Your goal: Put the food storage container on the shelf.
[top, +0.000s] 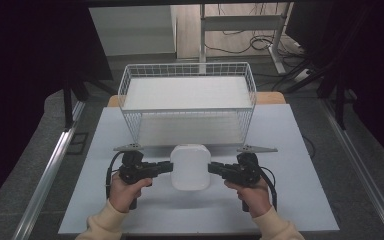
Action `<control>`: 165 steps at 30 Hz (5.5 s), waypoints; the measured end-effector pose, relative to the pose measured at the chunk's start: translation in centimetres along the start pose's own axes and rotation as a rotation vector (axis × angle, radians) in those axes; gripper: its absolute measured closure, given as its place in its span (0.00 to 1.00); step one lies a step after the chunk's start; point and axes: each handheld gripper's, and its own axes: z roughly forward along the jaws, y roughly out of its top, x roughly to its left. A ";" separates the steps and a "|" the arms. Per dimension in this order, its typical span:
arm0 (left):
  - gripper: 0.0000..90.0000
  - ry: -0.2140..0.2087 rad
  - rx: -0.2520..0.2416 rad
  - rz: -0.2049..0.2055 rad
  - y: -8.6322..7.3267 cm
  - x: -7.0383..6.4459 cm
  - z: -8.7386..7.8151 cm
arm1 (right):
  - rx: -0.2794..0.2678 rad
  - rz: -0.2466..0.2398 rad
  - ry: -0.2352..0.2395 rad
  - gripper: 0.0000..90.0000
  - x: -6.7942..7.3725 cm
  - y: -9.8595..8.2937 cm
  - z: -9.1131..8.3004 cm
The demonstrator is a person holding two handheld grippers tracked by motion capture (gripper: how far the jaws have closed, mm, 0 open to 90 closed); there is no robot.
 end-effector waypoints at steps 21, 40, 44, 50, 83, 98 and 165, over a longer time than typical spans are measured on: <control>0.90 0.003 -0.024 0.040 1.3 -0.7 -0.6 | -0.019 -0.054 -0.006 0.88 0.5 1.3 -0.6; 0.89 0.000 -0.073 0.055 4.7 -0.4 -2.2 | -0.042 -0.111 -0.002 0.88 1.7 5.4 -0.6; 0.89 -0.002 -0.082 0.063 5.4 -0.4 -2.4 | -0.046 -0.123 0.000 0.88 1.9 6.3 -0.6; 0.89 0.004 -0.088 0.077 6.5 -0.7 -2.5 | -0.055 -0.132 -0.004 0.88 2.0 7.3 -1.0; 0.89 0.015 -0.114 0.138 14.3 -1.3 -3.6 | -0.103 -0.182 -0.029 0.89 2.9 14.6 -2.3; 0.88 0.034 -0.107 0.130 17.2 -0.9 -3.4 | -0.094 -0.177 -0.023 0.89 2.0 17.5 -2.0; 0.27 0.223 -0.112 0.155 6.5 2.3 -4.7 | -0.128 -0.231 -0.136 0.33 -3.0 7.6 -5.6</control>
